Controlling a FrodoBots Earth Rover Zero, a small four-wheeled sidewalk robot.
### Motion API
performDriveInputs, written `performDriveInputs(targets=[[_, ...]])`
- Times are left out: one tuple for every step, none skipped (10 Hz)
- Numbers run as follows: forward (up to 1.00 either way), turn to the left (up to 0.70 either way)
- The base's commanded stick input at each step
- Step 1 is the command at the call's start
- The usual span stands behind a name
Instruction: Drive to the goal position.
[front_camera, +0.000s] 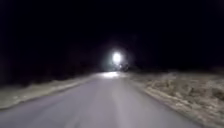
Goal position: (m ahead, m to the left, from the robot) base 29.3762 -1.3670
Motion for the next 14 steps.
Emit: performDriveInputs(targets=[[0.85,0.00],[0.85,0.00],[0.85,0.00],[0.85,0.00],[0.85,0.00],[0.85,0.00],[0.85,0.00],[0.85,0.00],[0.85,0.00],[0.85,0.00],[0.85,0.00],[0.85,0.00],[0.85,0.00],[0.85,0.00]])
